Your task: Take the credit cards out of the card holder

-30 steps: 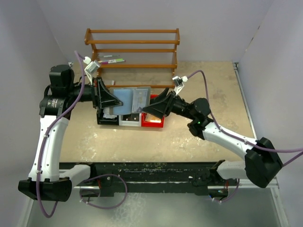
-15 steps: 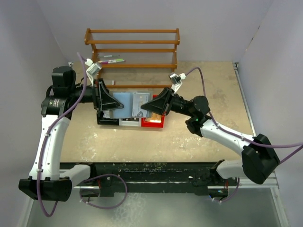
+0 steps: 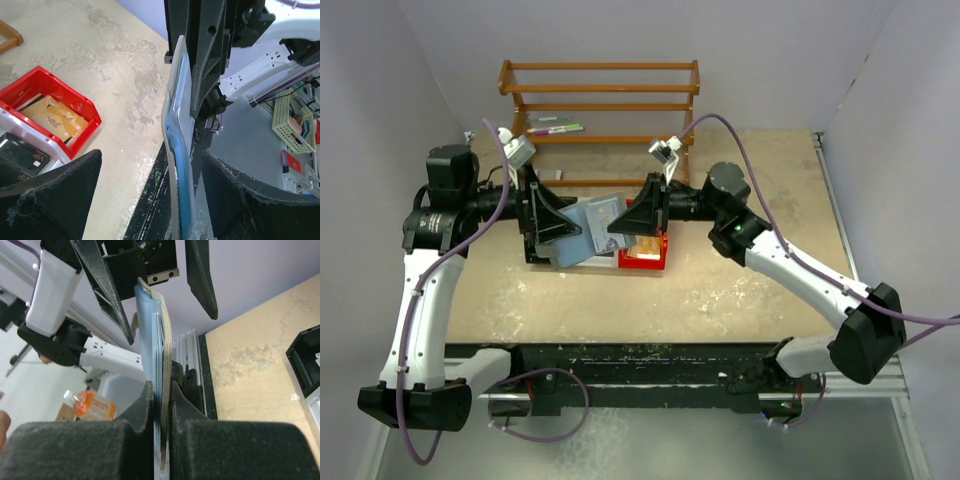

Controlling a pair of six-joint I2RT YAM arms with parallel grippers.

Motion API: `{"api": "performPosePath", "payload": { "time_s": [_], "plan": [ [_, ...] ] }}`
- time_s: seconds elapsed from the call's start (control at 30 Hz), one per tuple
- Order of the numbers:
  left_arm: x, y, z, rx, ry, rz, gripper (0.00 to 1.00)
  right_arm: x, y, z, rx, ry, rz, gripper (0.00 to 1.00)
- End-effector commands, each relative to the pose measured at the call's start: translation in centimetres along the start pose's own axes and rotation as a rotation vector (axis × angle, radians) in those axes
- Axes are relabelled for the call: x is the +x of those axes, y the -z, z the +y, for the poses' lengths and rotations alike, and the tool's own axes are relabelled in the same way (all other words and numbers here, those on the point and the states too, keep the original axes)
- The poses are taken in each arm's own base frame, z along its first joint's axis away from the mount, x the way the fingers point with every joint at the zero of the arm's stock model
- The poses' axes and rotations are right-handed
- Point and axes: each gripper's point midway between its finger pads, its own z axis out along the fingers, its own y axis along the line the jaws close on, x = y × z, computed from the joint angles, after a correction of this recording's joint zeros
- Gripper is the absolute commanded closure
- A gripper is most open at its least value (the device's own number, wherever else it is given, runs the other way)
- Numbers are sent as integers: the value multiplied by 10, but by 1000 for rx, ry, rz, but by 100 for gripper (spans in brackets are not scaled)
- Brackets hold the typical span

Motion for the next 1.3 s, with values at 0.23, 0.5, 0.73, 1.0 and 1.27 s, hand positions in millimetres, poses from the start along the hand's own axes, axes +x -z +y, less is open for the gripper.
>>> {"api": "performPosePath", "payload": {
  "time_s": [0.23, 0.5, 0.73, 1.0, 1.27],
  "plan": [
    [13, -1, -5, 88, -62, 22, 20, 20, -18, 11, -49, 106, 326, 100],
    [31, -5, 6, 99, -34, 58, 26, 30, -34, 3, -20, 89, 434, 100],
    [42, -10, 19, 124, -5, 95, 72, 36, -40, 4, -46, 83, 469, 100],
    [30, -10, 12, 145, 16, 70, 97, 21, -33, 1, -67, 102, 344, 54],
    [-5, -11, 0, 128, 111, -49, 99, -13, -7, 23, -139, 90, -295, 35]
  ]
}}
